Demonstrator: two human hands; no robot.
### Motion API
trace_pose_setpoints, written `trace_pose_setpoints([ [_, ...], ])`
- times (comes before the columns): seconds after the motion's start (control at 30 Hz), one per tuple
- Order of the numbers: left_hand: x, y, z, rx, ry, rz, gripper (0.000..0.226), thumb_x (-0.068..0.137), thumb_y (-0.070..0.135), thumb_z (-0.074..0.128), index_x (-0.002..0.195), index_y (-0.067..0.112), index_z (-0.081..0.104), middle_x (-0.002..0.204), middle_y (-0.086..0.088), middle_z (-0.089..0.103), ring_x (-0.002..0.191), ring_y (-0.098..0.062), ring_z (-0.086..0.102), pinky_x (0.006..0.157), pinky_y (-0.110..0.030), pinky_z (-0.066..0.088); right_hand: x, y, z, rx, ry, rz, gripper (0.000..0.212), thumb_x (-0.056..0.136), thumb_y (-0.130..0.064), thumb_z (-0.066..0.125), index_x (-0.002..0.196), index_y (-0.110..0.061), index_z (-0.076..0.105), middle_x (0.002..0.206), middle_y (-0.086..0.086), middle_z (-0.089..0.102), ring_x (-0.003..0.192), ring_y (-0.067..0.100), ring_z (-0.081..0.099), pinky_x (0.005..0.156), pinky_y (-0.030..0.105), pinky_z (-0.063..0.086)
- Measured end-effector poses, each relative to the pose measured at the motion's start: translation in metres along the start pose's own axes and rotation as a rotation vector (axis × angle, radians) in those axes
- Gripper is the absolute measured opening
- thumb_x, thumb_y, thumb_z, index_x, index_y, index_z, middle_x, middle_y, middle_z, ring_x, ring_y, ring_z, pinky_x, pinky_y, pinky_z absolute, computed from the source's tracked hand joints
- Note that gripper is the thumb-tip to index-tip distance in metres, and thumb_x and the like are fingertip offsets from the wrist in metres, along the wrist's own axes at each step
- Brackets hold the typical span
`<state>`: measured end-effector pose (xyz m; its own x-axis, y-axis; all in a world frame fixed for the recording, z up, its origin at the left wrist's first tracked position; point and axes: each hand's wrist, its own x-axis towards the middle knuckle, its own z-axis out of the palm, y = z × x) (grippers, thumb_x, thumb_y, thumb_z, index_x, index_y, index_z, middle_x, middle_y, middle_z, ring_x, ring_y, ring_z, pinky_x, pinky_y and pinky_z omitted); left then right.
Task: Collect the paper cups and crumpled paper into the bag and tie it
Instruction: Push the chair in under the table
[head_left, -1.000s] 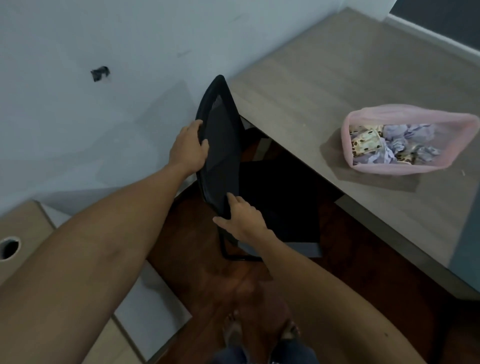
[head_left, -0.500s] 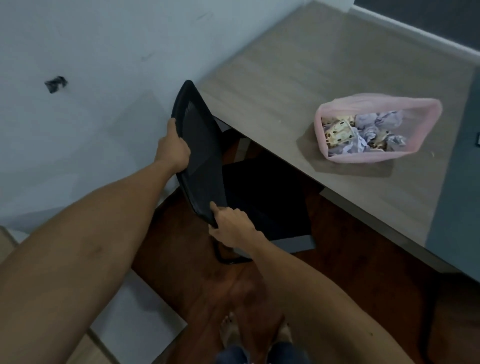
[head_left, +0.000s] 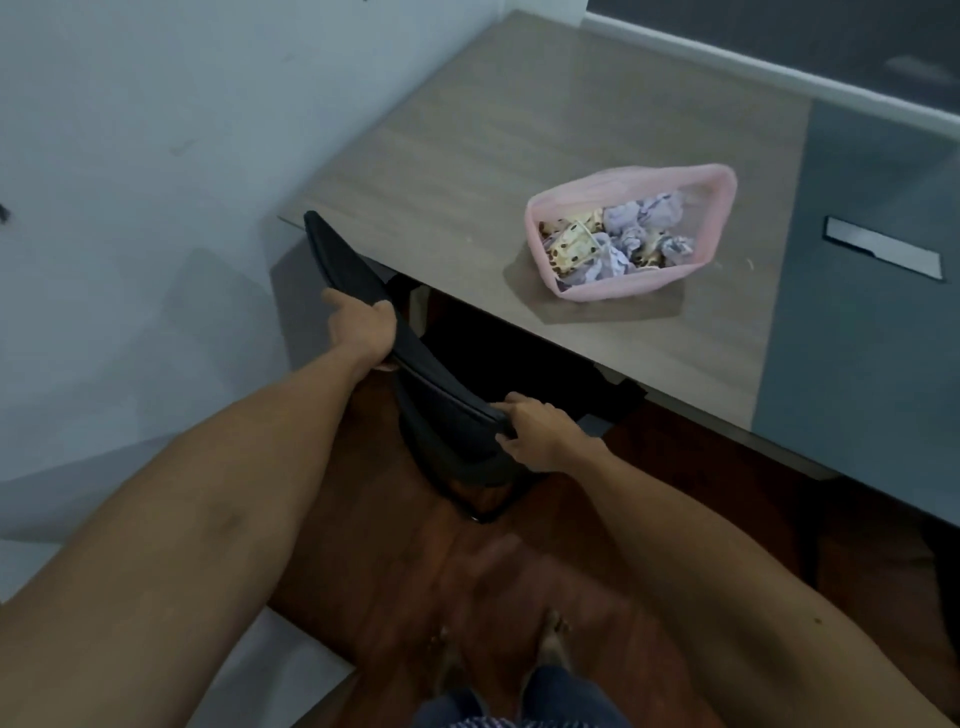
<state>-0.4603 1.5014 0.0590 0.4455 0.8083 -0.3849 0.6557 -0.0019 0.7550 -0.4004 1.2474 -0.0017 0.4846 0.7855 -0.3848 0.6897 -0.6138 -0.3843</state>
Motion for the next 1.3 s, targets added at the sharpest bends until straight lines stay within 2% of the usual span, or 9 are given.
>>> trace_pose_setpoints([
  [0.1,-0.012,0.014,0.024,-0.079,-0.031,-0.023,0.061,0.102,0.026,0.049,0.152,0.020,0.013,0.127,-0.008,0.043,0.099,-0.037,0.061,0.044,-0.038,0.058,-0.008,0.034,-0.012,0.008,0.060,0.099,0.044,0.098,-0.032,0.060,0.140,-0.022,0.049,0.134,0.003,0.054,0.115,0.030,0.058,0.089,0.044,0.048],
  [0.27,-0.019,0.036,0.054,-0.232,-0.104,-0.097,0.064,0.101,0.021,0.054,0.148,0.024,0.011,0.133,-0.009,0.039,0.107,-0.035,0.058,0.058,-0.045,0.063,-0.013,0.074,-0.025,0.102,0.172,0.285,0.029,0.090,-0.026,0.069,0.112,-0.027,0.050,0.113,0.006,0.061,0.098,0.030,0.064,0.083,0.048,0.055],
  [0.43,-0.022,0.050,0.075,-0.279,-0.146,-0.145,0.046,0.093,0.013,0.056,0.116,0.024,0.019,0.116,-0.016,0.050,0.091,-0.034,0.069,0.059,-0.046,0.063,-0.015,0.105,-0.040,0.133,0.295,0.333,0.029,0.084,-0.017,0.074,0.111,-0.018,0.063,0.109,0.005,0.052,0.099,0.030,0.059,0.081,0.043,0.053],
  [0.67,-0.026,0.064,0.094,-0.265,-0.221,-0.184,0.058,0.091,0.012,0.057,0.126,0.027,0.013,0.115,-0.017,0.056,0.077,-0.035,0.075,0.054,-0.036,0.060,-0.019,0.143,-0.060,0.185,0.342,0.425,0.018,0.075,-0.013,0.078,0.081,-0.016,0.061,0.096,0.007,0.062,0.090,0.032,0.062,0.072,0.037,0.049],
  [0.83,-0.022,0.067,0.099,-0.235,-0.183,-0.221,0.047,0.094,0.016,0.058,0.121,0.021,0.019,0.112,-0.019,0.059,0.079,-0.037,0.075,0.051,-0.036,0.060,-0.019,0.154,-0.064,0.193,0.345,0.443,0.019,0.075,-0.011,0.080,0.081,-0.015,0.062,0.095,0.006,0.062,0.088,0.029,0.060,0.071,0.035,0.046],
  [0.93,-0.015,0.060,0.093,0.061,-0.231,-0.118,0.049,0.093,0.024,0.062,0.130,0.008,0.036,0.114,-0.016,0.067,0.085,-0.030,0.072,0.065,-0.037,0.063,-0.019,0.155,-0.061,0.176,0.339,0.442,0.019,0.076,-0.011,0.079,0.084,-0.015,0.062,0.097,0.006,0.061,0.091,0.030,0.060,0.071,0.033,0.040],
  [1.07,-0.022,0.065,0.070,0.493,-0.114,0.072,0.046,0.084,0.047,0.063,0.094,0.002,0.066,0.075,-0.014,0.075,0.065,-0.029,0.073,0.067,-0.039,0.064,-0.023,0.155,-0.070,0.038,0.283,0.445,0.017,0.083,-0.008,0.068,0.099,-0.011,0.061,0.115,0.014,0.059,0.106,0.036,0.061,0.079,0.039,0.048],
  [1.13,-0.027,0.073,0.067,0.578,-0.056,0.157,0.039,0.089,0.040,0.055,0.084,0.003,0.067,0.062,-0.012,0.072,0.056,-0.026,0.071,0.058,-0.034,0.060,-0.027,0.154,-0.085,-0.052,0.262,0.473,0.025,0.087,-0.007,0.062,0.112,-0.011,0.060,0.124,0.012,0.057,0.114,0.036,0.059,0.086,0.041,0.050],
  [1.3,-0.038,0.095,0.079,0.646,-0.057,0.406,0.033,0.086,0.036,0.053,0.088,0.005,0.064,0.084,-0.010,0.071,0.079,-0.032,0.068,0.072,-0.036,0.056,-0.030,0.151,-0.126,-0.044,0.383,0.574,0.029,0.092,-0.008,0.053,0.120,-0.016,0.060,0.124,0.013,0.062,0.112,0.034,0.061,0.092,0.045,0.053],
])
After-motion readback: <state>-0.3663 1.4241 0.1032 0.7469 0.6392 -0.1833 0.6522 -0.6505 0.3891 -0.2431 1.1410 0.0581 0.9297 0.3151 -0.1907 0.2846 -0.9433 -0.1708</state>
